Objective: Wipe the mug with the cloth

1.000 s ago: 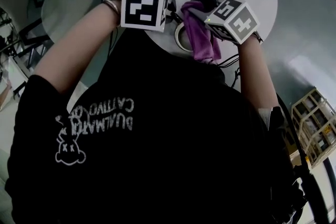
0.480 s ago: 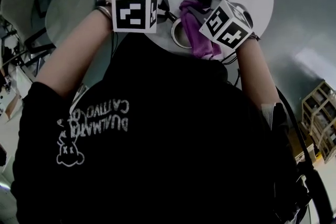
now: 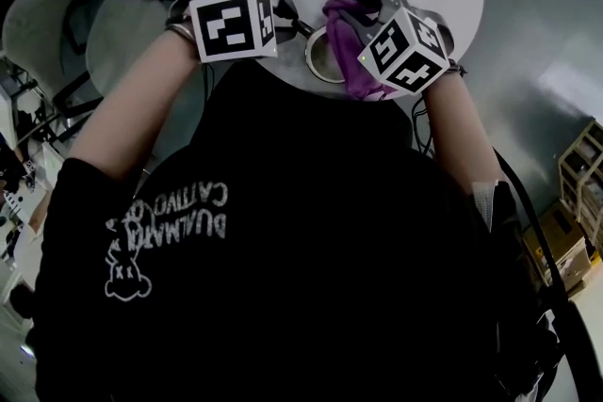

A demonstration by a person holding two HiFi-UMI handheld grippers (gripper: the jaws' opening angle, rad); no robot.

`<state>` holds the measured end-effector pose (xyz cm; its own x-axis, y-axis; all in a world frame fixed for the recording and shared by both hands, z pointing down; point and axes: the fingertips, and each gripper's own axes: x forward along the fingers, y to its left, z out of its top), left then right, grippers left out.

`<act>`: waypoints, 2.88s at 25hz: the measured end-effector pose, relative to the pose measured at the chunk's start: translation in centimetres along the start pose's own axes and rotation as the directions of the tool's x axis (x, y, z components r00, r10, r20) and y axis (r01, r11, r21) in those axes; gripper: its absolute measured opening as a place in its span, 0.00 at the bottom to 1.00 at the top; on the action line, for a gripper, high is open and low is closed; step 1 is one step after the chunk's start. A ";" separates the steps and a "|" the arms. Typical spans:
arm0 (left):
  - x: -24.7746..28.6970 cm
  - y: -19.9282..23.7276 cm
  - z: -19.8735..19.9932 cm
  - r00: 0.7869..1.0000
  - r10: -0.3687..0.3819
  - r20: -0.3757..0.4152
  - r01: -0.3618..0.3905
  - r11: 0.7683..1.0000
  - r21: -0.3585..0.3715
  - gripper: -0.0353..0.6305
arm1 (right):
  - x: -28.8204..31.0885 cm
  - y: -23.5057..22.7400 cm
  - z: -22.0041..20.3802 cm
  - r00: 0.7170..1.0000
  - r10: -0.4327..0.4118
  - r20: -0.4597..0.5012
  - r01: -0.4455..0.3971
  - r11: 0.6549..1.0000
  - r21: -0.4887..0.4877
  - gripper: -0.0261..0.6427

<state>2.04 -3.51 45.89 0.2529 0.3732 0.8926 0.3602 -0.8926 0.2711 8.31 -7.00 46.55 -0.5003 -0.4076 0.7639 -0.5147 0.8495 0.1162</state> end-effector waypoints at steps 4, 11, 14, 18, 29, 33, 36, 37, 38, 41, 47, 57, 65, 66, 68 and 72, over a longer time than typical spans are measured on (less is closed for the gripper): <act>-0.3 -0.2 0.1 1.000 -0.002 -0.010 0.003 1.000 0.018 0.17 | -0.6 0.0 -0.1 0.999 -0.041 0.001 0.041 0.998 0.037 0.11; -0.3 -0.2 0.0 0.999 -0.011 -0.034 0.013 0.999 0.037 0.17 | -1.5 0.1 -1.2 0.994 -0.104 -0.021 0.106 0.989 0.100 0.11; -0.5 -0.6 0.3 0.999 -0.008 -0.042 0.010 0.999 0.044 0.17 | -2.3 0.4 -1.7 0.990 -0.136 -0.035 0.139 0.982 0.130 0.11; -0.5 -0.8 0.5 0.999 -0.017 -0.048 0.020 0.998 0.060 0.17 | -3.0 0.5 -2.2 0.983 -0.179 -0.044 0.184 0.966 0.182 0.11; -0.3 -0.7 0.3 0.998 -0.024 -0.049 0.028 0.997 0.069 0.18 | -3.8 1.5 -3.7 0.952 -0.297 -0.075 0.304 0.888 0.344 0.10; 0.0 -0.4 0.3 0.998 -0.029 -0.054 0.033 0.997 0.072 0.18 | -4.0 1.7 -4.6 0.941 -0.323 -0.103 0.337 0.864 0.374 0.10; 0.2 -0.4 0.1 0.998 -0.031 -0.058 0.035 0.997 0.071 0.18 | -4.2 2.0 -5.3 0.931 -0.346 -0.119 0.363 0.833 0.418 0.10; 0.2 -0.4 0.1 0.998 -0.033 -0.058 0.037 0.997 0.071 0.18 | -4.3 2.1 -5.5 0.926 -0.356 -0.126 0.375 0.823 0.427 0.10; 0.2 -0.4 0.1 0.998 -0.036 -0.058 0.040 0.997 0.071 0.18 | -4.4 2.1 -5.6 0.921 -0.366 -0.133 0.387 0.815 0.433 0.10; 0.3 -0.3 0.0 0.997 -0.044 -0.062 0.048 0.997 0.065 0.18 | -4.4 2.5 -6.0 0.910 -0.385 -0.153 0.411 0.792 0.451 0.10; 0.5 -0.3 -0.1 0.997 -0.041 -0.073 0.045 0.998 0.052 0.18 | -4.7 3.4 -6.9 0.904 -0.395 -0.164 0.422 0.765 0.486 0.11; -0.4 -0.7 -0.4 0.998 -0.006 -0.065 0.003 0.999 -0.042 0.18 | -5.7 5.0 -7.3 0.931 -0.336 -0.143 0.364 0.824 0.434 0.11; 0.0 -1.0 0.2 0.993 0.045 -0.105 -0.056 0.993 -0.108 0.18 | -6.3 5.7 -8.2 0.949 -0.298 -0.103 0.313 0.850 0.425 0.11; 0.0 -0.9 0.2 0.994 0.044 -0.104 -0.056 0.991 -0.118 0.18 | -6.3 5.7 -8.3 0.950 -0.297 -0.097 0.309 0.847 0.433 0.11; 0.1 -1.0 0.1 0.994 0.040 -0.100 -0.052 0.991 -0.127 0.18 | -6.4 5.9 -8.4 0.949 -0.302 -0.092 0.310 0.836 0.454 0.11; 0.0 -1.4 -0.5 0.996 0.021 -0.089 -0.030 0.994 -0.107 0.18 | -6.0 6.5 -8.0 0.933 -0.338 -0.126 0.354 0.791 0.498 0.11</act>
<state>1.06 -2.37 45.73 0.1797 0.3305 0.9265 0.2544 -0.9255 0.2807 13.56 3.66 47.79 -0.2045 -0.6250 0.7533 -0.9314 0.3610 0.0467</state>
